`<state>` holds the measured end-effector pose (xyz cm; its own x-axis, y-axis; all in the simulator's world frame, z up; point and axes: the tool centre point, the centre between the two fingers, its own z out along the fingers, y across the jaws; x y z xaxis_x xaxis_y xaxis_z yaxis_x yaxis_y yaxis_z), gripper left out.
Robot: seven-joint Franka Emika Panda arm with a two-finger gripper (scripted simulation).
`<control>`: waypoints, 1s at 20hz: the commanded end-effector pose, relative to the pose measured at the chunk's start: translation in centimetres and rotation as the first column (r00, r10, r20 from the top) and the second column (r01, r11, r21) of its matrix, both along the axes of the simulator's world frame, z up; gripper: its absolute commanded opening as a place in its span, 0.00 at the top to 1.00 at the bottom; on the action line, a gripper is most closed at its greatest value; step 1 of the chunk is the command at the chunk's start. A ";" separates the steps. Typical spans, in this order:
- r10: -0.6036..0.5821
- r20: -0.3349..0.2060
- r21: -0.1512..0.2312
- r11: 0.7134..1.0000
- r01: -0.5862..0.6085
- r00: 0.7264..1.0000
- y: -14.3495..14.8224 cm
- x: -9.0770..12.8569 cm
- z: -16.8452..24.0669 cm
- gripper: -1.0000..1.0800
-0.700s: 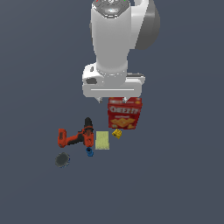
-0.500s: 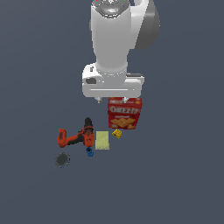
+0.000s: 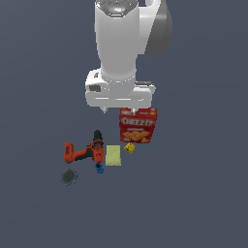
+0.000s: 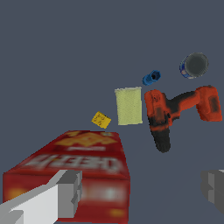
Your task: Pick up a designated object from a clutter of objects.
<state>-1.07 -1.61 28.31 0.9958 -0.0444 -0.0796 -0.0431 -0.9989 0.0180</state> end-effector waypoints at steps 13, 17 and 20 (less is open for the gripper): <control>-0.019 0.012 0.011 1.000 0.019 1.000 -2.9 3.8 -2.3 0.04; -0.032 0.020 0.016 0.999 0.031 0.999 -5.0 6.0 -4.1 0.04; -0.042 0.027 0.019 0.999 0.042 0.999 -7.0 7.8 -5.8 0.04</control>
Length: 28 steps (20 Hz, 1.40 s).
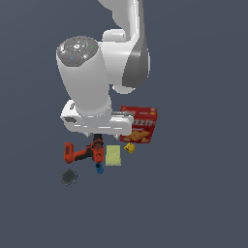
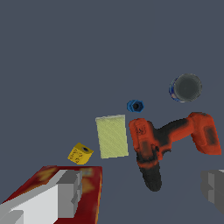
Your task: Pick up a designated object from a clutter of objects.
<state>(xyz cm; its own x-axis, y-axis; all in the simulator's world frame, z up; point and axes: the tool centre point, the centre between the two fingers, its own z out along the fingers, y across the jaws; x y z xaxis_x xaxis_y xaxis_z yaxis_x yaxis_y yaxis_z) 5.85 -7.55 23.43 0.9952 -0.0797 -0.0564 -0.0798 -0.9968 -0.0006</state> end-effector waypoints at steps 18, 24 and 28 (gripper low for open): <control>-0.059 0.046 0.000 0.998 0.059 0.997 -13.6 7.4 -13.3 0.04; -0.066 0.053 -0.004 0.998 0.066 0.996 -16.0 7.9 -15.9 0.04; -0.068 0.056 -0.005 0.998 0.069 0.996 -16.8 8.0 -16.8 0.04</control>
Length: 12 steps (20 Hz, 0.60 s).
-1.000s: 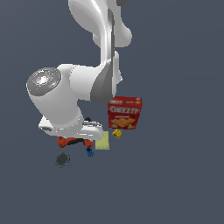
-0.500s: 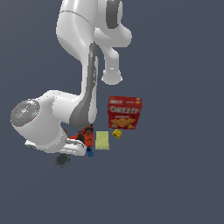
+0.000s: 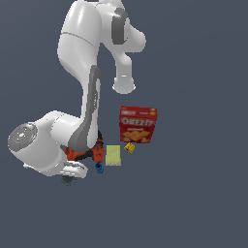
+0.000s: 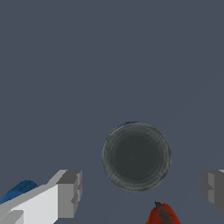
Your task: Pick up a designated object from a clutter of objects.
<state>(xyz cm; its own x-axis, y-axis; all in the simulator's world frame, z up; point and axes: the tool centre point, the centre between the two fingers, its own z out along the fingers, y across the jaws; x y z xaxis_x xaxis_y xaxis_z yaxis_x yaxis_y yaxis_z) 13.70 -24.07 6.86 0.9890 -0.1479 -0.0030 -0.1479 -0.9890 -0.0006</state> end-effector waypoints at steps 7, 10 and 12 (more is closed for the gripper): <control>-0.001 0.001 -0.001 1.000 0.001 1.000 -0.4 0.0 -0.8 0.04; -0.001 0.001 -0.001 1.000 0.001 1.000 -0.4 0.0 -1.9 0.04; -0.001 0.002 -0.001 1.000 0.001 1.000 -0.4 0.0 -3.0 0.04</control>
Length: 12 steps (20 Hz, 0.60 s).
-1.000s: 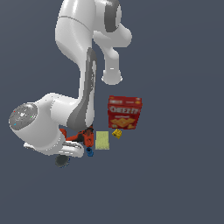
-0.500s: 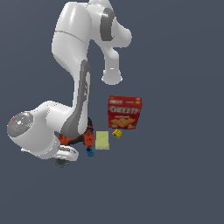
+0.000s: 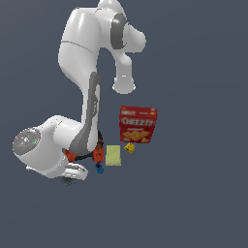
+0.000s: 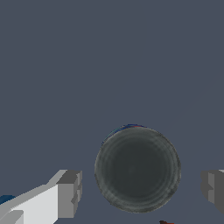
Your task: Pick up a designated object from a clutter of objects.
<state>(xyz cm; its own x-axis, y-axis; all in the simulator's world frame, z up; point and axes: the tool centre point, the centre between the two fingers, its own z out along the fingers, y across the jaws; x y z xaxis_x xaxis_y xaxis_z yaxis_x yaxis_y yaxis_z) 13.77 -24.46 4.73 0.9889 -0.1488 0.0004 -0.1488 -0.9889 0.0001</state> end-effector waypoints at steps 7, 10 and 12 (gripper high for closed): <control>0.000 -0.001 0.000 1.000 0.000 1.000 0.0 -0.1 -3.4 0.04; 0.000 -0.001 0.000 1.000 0.000 1.000 -0.1 0.0 -3.4 0.04; 0.000 -0.001 0.000 1.000 0.000 1.000 -0.1 0.0 -3.4 1.00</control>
<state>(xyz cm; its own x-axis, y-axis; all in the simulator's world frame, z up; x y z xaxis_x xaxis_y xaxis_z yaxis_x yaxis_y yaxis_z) 13.74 -24.51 1.30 0.9889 -0.1488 -0.0016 -0.1488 -0.9889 -0.0005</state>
